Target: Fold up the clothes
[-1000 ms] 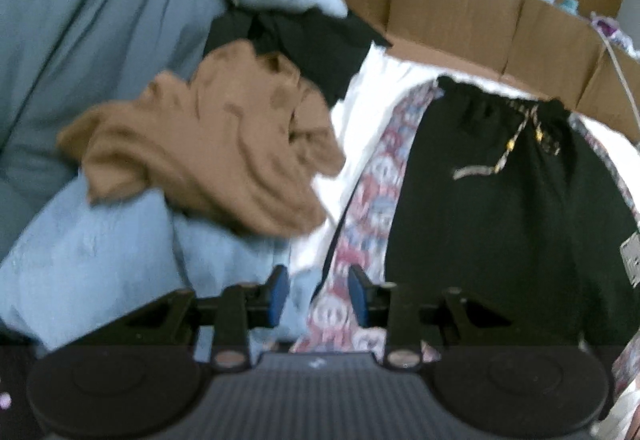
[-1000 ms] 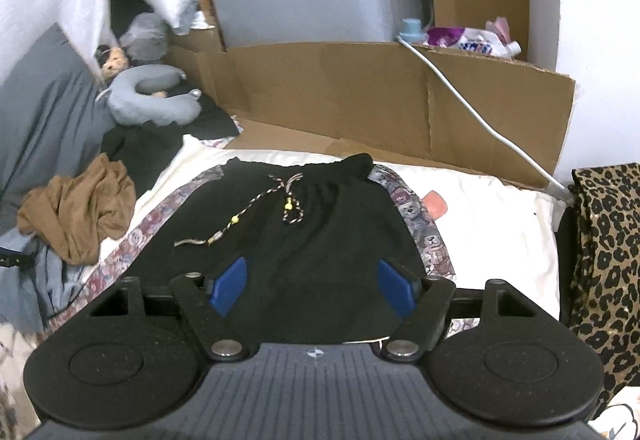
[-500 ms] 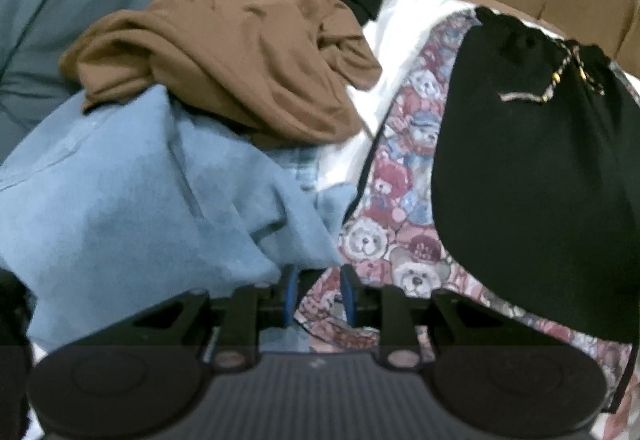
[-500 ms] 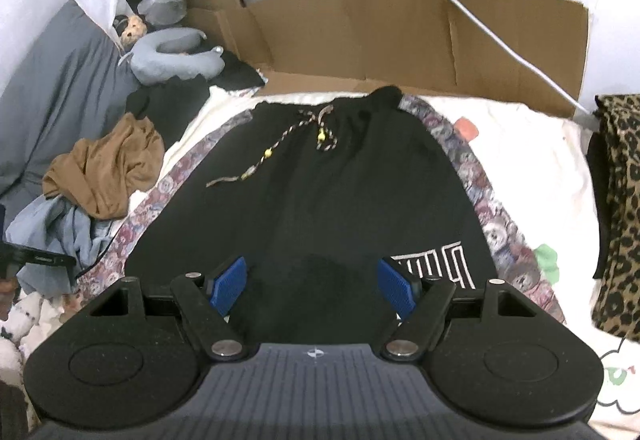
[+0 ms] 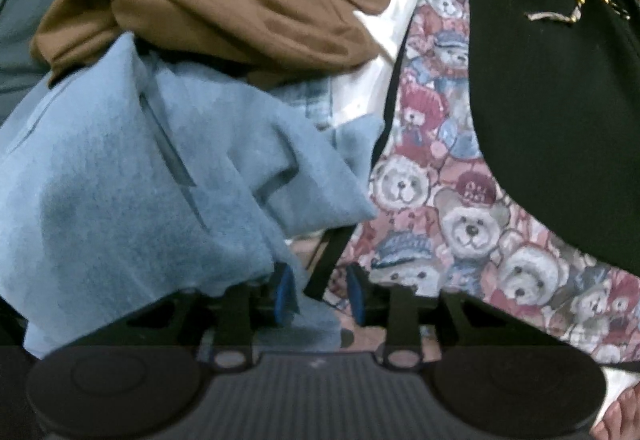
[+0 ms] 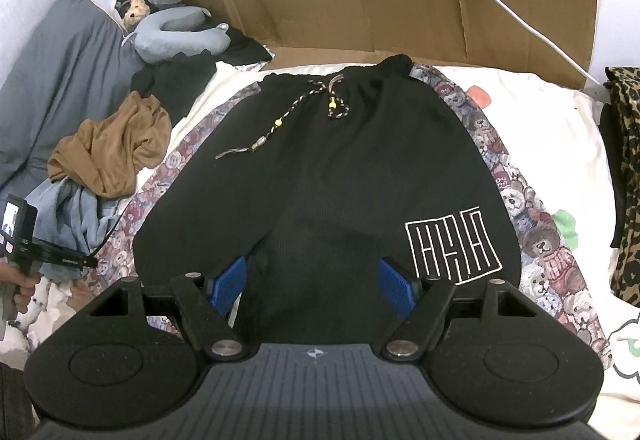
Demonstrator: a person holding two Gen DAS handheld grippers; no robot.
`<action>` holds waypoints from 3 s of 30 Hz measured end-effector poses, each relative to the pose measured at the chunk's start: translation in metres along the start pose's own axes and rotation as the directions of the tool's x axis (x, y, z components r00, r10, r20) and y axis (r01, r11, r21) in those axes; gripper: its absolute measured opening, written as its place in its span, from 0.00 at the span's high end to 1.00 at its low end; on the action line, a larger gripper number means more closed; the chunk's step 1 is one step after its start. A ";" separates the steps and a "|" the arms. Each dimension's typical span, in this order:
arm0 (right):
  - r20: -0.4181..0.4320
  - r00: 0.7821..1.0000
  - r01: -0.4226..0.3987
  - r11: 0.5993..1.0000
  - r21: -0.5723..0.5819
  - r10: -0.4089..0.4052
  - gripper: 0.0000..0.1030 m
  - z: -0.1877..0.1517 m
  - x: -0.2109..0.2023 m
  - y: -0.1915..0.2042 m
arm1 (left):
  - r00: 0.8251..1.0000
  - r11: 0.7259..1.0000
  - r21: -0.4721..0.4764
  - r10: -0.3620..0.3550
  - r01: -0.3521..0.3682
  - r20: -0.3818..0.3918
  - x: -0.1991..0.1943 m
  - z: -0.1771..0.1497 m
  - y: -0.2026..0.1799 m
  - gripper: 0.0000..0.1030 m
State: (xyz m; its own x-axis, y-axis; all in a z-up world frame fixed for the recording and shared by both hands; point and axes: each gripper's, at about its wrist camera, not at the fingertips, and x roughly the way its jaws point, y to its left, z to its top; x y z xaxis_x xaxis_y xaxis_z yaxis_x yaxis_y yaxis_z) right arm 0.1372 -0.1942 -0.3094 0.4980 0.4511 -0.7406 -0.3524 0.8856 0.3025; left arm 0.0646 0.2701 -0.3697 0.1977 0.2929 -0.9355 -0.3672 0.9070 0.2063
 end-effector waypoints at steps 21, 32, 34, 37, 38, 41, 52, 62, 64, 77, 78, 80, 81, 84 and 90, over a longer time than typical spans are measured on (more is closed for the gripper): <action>-0.038 0.998 -0.059 0.998 -0.014 0.059 0.25 -0.007 0.009 0.011 | 0.982 0.981 -0.067 -0.179 0.183 0.065 -0.063 -0.003 0.010 0.92; -0.078 0.981 -0.179 0.983 -0.044 0.175 0.25 -0.012 0.027 0.039 | 0.917 0.919 -0.063 -0.379 0.389 0.123 -0.092 0.022 -0.035 0.92; -0.085 0.976 -0.208 0.976 -0.060 0.202 0.26 -0.013 0.032 0.048 | 0.909 0.913 -0.034 -0.399 0.405 0.124 -0.093 0.024 -0.045 0.92; -0.100 0.963 -0.258 0.963 -0.078 0.250 0.37 -0.013 0.042 0.061 | 0.892 0.896 -0.018 -0.438 0.443 0.108 -0.092 0.028 -0.056 0.92; -0.104 0.960 -0.269 0.960 -0.080 0.260 0.37 -0.012 0.045 0.065 | 0.884 0.888 -0.025 -0.455 0.459 0.107 -0.092 0.029 -0.059 0.92; -0.127 0.947 -0.309 0.947 -0.093 0.296 0.37 -0.015 0.057 0.080 | 0.860 0.863 -0.026 -0.499 0.504 0.108 -0.096 0.032 -0.069 0.92; -0.128 0.905 -0.419 0.901 -0.114 0.405 0.43 -0.007 0.078 0.118 | 0.752 0.747 -0.092 -0.657 0.658 0.048 -0.096 0.041 -0.097 0.92; -0.113 0.905 -0.422 0.899 -0.119 0.410 0.47 -0.005 0.082 0.122 | 0.665 0.660 -0.098 -0.746 0.745 0.030 -0.103 0.051 -0.133 0.92; -0.104 0.911 -0.410 0.905 -0.118 0.399 0.47 -0.004 0.082 0.122 | 0.648 0.643 -0.100 -0.762 0.759 0.020 -0.104 0.053 -0.141 0.93; -0.054 0.943 -0.330 0.943 -0.042 0.328 0.99 0.002 0.093 0.095 | 0.599 0.596 -0.060 -0.799 0.801 0.057 -0.126 0.061 -0.156 0.87; -0.049 0.946 -0.324 0.945 -0.042 0.322 0.99 0.003 0.091 0.092 | 0.607 0.606 -0.044 -0.791 0.794 0.075 -0.130 0.061 -0.154 0.84; -0.041 0.950 -0.311 0.949 -0.043 0.309 0.99 0.005 0.087 0.085 | 0.620 0.621 -0.026 -0.778 0.784 0.102 -0.135 0.062 -0.148 0.79; -0.039 0.952 -0.305 0.952 -0.037 0.304 0.99 0.006 0.086 0.081 | 0.631 0.631 -0.035 -0.769 0.775 0.101 -0.133 0.061 -0.146 0.77; -0.026 0.961 -0.274 0.961 -0.020 0.274 0.99 0.009 0.079 0.067 | 0.681 0.679 -0.061 -0.726 0.732 0.096 -0.125 0.058 -0.137 0.77; 0.006 0.977 -0.211 0.977 0.035 0.211 0.99 0.017 0.060 0.035 | 0.771 0.764 -0.107 -0.634 0.636 0.060 -0.098 0.045 -0.130 0.77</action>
State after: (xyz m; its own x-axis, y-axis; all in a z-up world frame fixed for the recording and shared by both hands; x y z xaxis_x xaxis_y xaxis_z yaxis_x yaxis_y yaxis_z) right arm 0.1683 -0.1345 -0.3332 0.4175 0.6284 -0.6564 -0.4212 0.7739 0.4730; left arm 0.1339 0.1374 -0.2923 0.4400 -0.3306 -0.8349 -0.2521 0.8469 -0.4682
